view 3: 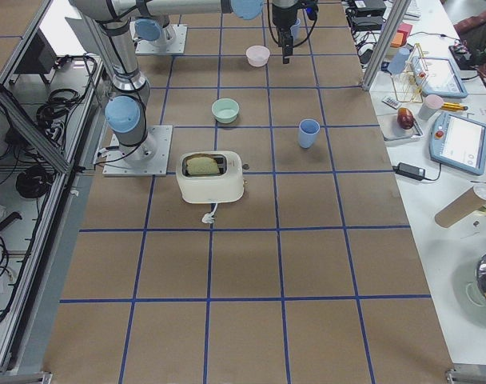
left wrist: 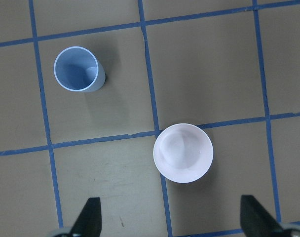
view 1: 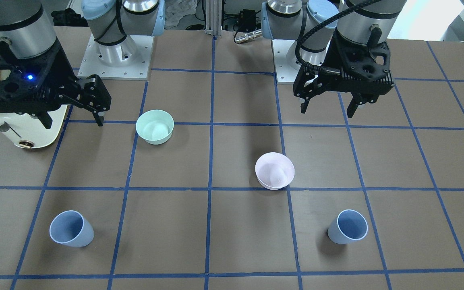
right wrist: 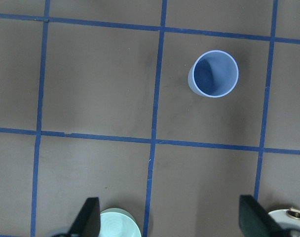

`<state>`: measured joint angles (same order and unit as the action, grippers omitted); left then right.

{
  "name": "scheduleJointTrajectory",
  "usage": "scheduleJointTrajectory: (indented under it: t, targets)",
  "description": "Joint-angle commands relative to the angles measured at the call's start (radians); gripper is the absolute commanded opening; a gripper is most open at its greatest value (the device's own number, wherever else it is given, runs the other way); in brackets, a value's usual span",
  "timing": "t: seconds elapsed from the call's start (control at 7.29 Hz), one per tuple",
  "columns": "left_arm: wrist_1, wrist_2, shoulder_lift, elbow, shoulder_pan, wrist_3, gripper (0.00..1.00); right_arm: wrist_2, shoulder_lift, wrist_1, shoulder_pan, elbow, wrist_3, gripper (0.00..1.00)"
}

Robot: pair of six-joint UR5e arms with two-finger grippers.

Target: Stack blue cups with both arms

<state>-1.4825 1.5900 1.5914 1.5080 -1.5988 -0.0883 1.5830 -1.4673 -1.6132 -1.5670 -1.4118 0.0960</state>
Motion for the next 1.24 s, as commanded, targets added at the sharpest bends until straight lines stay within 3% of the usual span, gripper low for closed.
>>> scheduleJointTrajectory:
  t: [0.0,1.1]
  targets:
    - [-0.001,0.001,-0.002,0.001,0.000,-0.001,1.00,-0.006,-0.001,0.013,0.004,0.001,-0.001,1.00]
    - [-0.001,-0.015,-0.021,0.021,0.000,0.001,1.00,0.009,-0.001,0.018,0.001,-0.001,0.007,1.00]
